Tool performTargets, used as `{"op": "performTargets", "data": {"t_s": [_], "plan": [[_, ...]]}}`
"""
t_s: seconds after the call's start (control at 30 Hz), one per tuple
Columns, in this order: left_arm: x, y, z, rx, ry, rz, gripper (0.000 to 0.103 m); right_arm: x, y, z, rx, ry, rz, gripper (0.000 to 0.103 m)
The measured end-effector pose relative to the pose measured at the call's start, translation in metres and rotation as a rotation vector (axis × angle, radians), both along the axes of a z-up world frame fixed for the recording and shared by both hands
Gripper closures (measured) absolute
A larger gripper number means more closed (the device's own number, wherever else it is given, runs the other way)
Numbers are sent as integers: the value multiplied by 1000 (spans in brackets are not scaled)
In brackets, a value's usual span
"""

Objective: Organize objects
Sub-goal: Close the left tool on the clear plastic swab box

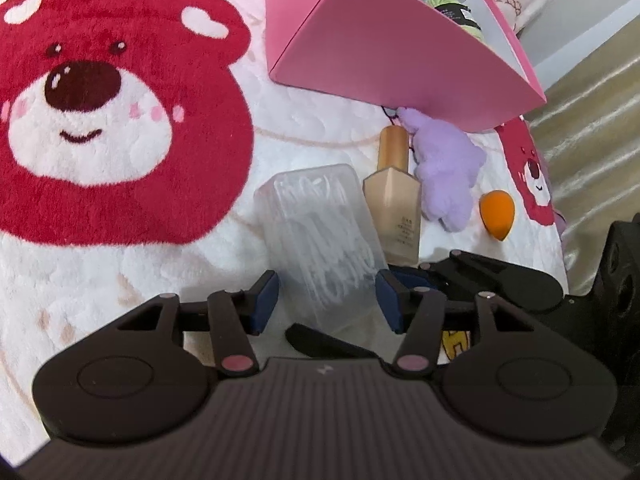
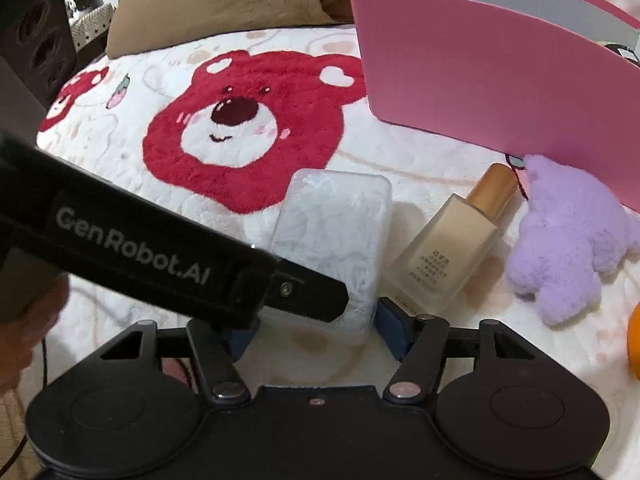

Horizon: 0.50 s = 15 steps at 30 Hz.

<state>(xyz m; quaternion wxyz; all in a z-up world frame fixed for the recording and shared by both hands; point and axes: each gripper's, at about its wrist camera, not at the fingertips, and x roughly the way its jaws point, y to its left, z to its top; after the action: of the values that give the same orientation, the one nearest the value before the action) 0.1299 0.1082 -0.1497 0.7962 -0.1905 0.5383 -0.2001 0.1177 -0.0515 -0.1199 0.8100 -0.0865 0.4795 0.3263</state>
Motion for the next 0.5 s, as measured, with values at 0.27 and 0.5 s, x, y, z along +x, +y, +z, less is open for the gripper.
{"op": "performTargets", "data": {"t_s": [0.27, 0.5], "plan": [[-3, -4, 1, -1, -16, 16, 51, 8, -10, -3, 73, 58, -27, 35], [-13, -9, 10, 26, -25, -28, 55, 1, -18, -1, 97, 78, -25, 35]]}}
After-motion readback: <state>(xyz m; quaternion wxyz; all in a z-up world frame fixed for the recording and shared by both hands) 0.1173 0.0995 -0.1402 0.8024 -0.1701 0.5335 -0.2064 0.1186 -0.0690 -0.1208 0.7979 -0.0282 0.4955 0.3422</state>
